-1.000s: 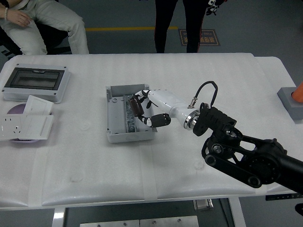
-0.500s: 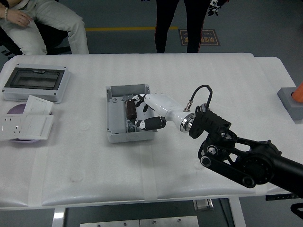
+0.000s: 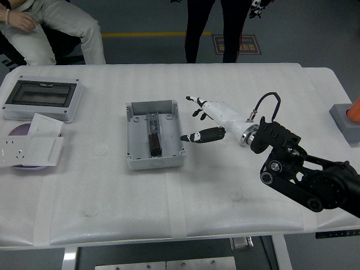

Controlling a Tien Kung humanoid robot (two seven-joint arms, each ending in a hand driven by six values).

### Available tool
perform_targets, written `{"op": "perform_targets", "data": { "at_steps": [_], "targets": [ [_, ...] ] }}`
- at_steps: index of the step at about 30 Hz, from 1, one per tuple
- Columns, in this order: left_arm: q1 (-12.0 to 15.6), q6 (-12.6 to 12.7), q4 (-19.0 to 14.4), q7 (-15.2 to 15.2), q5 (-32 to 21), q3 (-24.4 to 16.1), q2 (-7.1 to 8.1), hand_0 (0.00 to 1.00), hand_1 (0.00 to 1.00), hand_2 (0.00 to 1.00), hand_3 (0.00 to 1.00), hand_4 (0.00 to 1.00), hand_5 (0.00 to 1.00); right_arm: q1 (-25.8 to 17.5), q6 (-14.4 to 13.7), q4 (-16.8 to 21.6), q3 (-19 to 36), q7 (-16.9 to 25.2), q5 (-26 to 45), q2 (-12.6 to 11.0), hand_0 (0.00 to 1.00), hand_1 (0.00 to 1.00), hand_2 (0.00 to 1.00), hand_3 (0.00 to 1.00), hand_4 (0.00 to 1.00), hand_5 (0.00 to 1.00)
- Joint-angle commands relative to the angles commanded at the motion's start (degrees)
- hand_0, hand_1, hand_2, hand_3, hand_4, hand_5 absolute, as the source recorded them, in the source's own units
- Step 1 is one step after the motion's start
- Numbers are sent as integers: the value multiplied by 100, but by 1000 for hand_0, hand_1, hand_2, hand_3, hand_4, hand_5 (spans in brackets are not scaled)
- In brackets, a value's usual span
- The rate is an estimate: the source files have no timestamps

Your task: Pick up the battery,place it into the box

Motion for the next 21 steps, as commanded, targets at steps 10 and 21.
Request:
{"op": "perform_targets", "data": {
  "at_steps": [10, 21],
  "targets": [
    [-44, -10, 1, -8, 14, -15, 19, 385, 585, 487, 500, 668, 284, 440, 226, -592, -797, 7, 57, -750, 846, 621, 756, 952, 995, 598],
    [-83, -28, -2, -29, -2, -6, 16, 383, 584, 485, 497, 649, 300, 745, 291, -1231, -1311, 55, 30, -660, 850, 616, 750, 930, 991, 596]
  ]
}}
